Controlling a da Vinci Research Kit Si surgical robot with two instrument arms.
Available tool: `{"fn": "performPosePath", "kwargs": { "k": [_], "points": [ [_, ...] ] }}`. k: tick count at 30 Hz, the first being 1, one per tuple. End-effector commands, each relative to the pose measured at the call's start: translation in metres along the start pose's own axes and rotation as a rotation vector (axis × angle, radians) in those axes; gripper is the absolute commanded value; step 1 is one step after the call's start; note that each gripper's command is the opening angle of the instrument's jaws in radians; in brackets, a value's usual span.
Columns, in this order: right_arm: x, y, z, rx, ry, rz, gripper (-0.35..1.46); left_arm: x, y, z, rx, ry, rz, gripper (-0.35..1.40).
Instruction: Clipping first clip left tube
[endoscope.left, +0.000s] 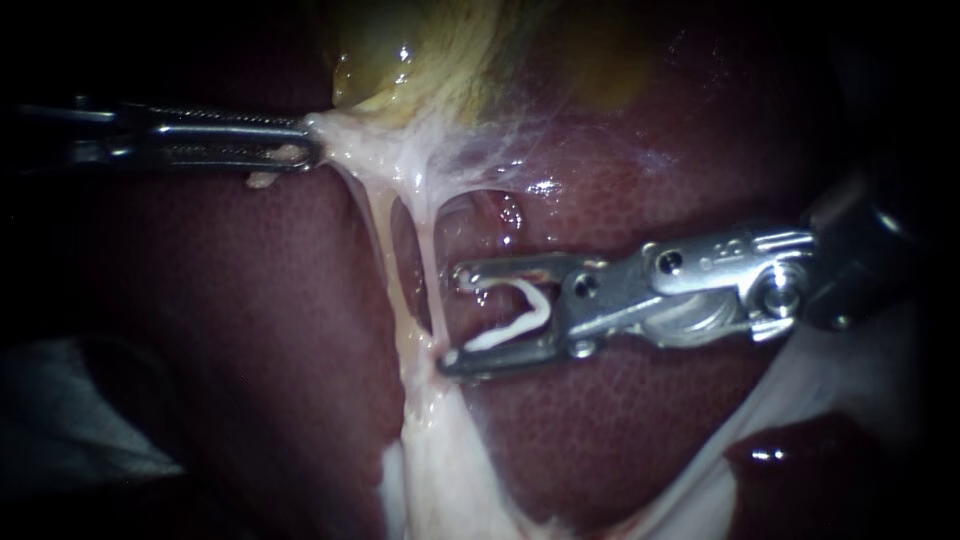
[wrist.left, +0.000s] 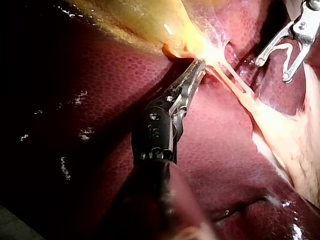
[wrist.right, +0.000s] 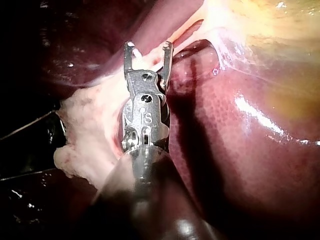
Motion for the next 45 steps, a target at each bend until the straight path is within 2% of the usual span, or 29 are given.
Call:
{"fn": "performPosePath", "kwargs": {
  "k": [1, 10, 20, 32, 34, 39, 45],
  "points": [
    [-0.0002, 0.0002, 0.0005, 0.005, 0.000, 0.000, 0.46, 0.0000, 0.0000, 0.0000, -0.001, -0.001, 0.000, -0.35],
    [-0.0022, 0.0011, 0.0040, 0.019, -0.001, 0.015, 0.47, 0.0000, 0.0002, 0.0000, -0.001, 0.000, 0.000, -0.35],
    [-0.0049, 0.0034, 0.0051, 0.035, -0.002, 0.028, 0.47, 0.0001, 0.0005, -0.0001, -0.003, -0.001, -0.001, -0.35],
    [-0.0057, 0.0039, 0.0079, 0.103, 0.000, 0.004, 0.46, 0.0001, 0.0006, -0.0001, -0.002, -0.001, -0.001, -0.35],
    [-0.0057, 0.0040, 0.0083, 0.113, 0.006, 0.001, 0.46, 0.0001, 0.0006, -0.0001, -0.002, -0.001, -0.001, -0.35],
    [-0.0055, 0.0043, 0.0092, 0.144, 0.052, 0.007, 0.46, 0.0001, 0.0006, -0.0001, -0.002, -0.001, -0.001, -0.35],
    [-0.0050, 0.0035, 0.0094, 0.196, 0.115, 0.011, 0.47, 0.0001, 0.0006, -0.0001, -0.002, -0.001, -0.001, -0.35]
  ]
}}
